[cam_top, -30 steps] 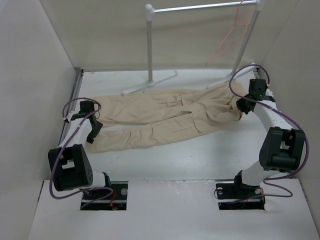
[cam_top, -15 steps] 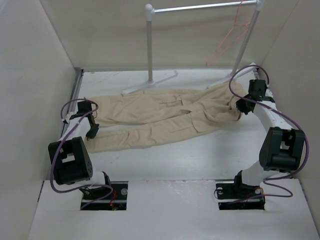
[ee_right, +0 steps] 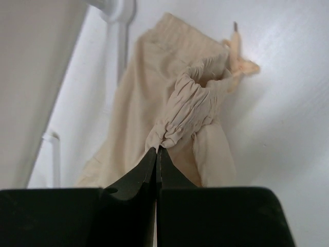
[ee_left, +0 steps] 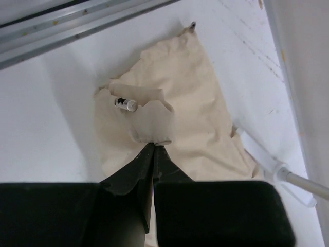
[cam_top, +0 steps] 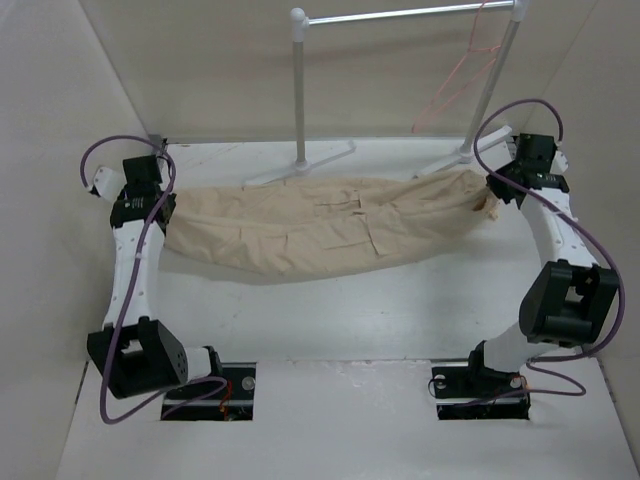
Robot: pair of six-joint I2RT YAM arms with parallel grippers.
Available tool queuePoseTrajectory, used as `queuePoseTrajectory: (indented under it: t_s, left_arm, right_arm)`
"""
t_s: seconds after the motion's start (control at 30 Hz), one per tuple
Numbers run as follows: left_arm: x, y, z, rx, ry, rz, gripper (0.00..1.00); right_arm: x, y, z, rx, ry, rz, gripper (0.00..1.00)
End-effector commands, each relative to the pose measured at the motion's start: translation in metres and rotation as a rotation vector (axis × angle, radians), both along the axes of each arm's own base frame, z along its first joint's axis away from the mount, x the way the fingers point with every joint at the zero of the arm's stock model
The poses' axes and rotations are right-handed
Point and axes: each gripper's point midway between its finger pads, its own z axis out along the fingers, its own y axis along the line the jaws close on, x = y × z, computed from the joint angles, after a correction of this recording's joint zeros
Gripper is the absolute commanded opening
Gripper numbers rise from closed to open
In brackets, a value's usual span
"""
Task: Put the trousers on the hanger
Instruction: Fold the trousers at the center of the board.
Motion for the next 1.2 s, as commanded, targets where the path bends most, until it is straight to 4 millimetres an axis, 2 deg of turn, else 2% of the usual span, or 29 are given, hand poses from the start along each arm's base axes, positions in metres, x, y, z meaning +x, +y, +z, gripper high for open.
queuePoseTrajectory:
  t_s: [0.0, 0.07, 0.2, 0.3, 0.47, 0.6, 0.67, 0.73, 0.8, 0.87, 0.93, 1.0, 1.07, 1.13, 1.17]
  left_arm:
    - [0.031, 0.011, 0.008, 0.043, -0.008, 0.003, 0.00]
    - [0.049, 0.016, 0.011, 0.041, -0.023, 0.010, 0.00]
    - [0.071, 0.023, 0.026, 0.035, -0.069, 0.018, 0.00]
    - [0.095, 0.031, 0.024, 0.033, -0.070, 0.028, 0.00]
    - [0.148, 0.043, -0.007, 0.031, -0.021, 0.025, 0.00]
    - [0.186, 0.047, -0.039, 0.042, 0.023, 0.003, 0.03]
    - [0.201, 0.046, -0.052, 0.053, 0.038, -0.006, 0.09]
    - [0.211, 0.048, -0.054, 0.079, 0.029, -0.018, 0.15]
    - [0.221, 0.053, -0.035, 0.121, -0.014, -0.031, 0.20]
    - [0.229, 0.053, -0.010, 0.157, -0.062, -0.066, 0.35]
    - [0.216, 0.049, 0.007, 0.140, -0.087, -0.094, 0.49]
    - [0.185, 0.036, 0.007, 0.110, -0.073, -0.127, 0.51]
    - [0.138, 0.024, -0.011, 0.082, -0.032, -0.129, 0.51]
    - [0.091, 0.010, -0.044, 0.023, -0.002, -0.102, 0.51]
    - [0.074, 0.004, -0.058, 0.000, 0.008, -0.095, 0.52]
  right_arm:
    - [0.033, -0.007, 0.036, -0.028, -0.083, 0.001, 0.04]
    - [0.047, -0.011, 0.043, -0.029, -0.088, -0.002, 0.04]
    - [0.062, -0.023, 0.063, -0.038, -0.122, -0.019, 0.04]
    - [0.081, -0.031, 0.063, -0.029, -0.123, -0.024, 0.04]
    - [0.122, -0.040, 0.043, -0.002, -0.084, -0.023, 0.04]
    - [0.156, -0.045, 0.031, 0.018, -0.084, -0.021, 0.06]
    - [0.170, -0.046, 0.021, 0.018, -0.068, -0.019, 0.13]
    - [0.181, -0.047, 0.017, 0.025, -0.075, -0.020, 0.24]
    - [0.191, -0.045, 0.022, 0.021, -0.103, -0.013, 0.31]
    - [0.193, -0.035, 0.029, 0.016, -0.117, 0.011, 0.43]
    - [0.185, -0.020, 0.035, 0.005, -0.104, 0.059, 0.54]
    - [0.164, -0.011, 0.042, -0.034, -0.086, 0.081, 0.62]
    - [0.142, -0.004, 0.048, -0.065, -0.112, 0.092, 0.67]
    - [0.120, -0.001, 0.052, -0.072, -0.165, 0.086, 0.69]
    - [0.111, 0.001, 0.051, -0.067, -0.177, 0.085, 0.69]
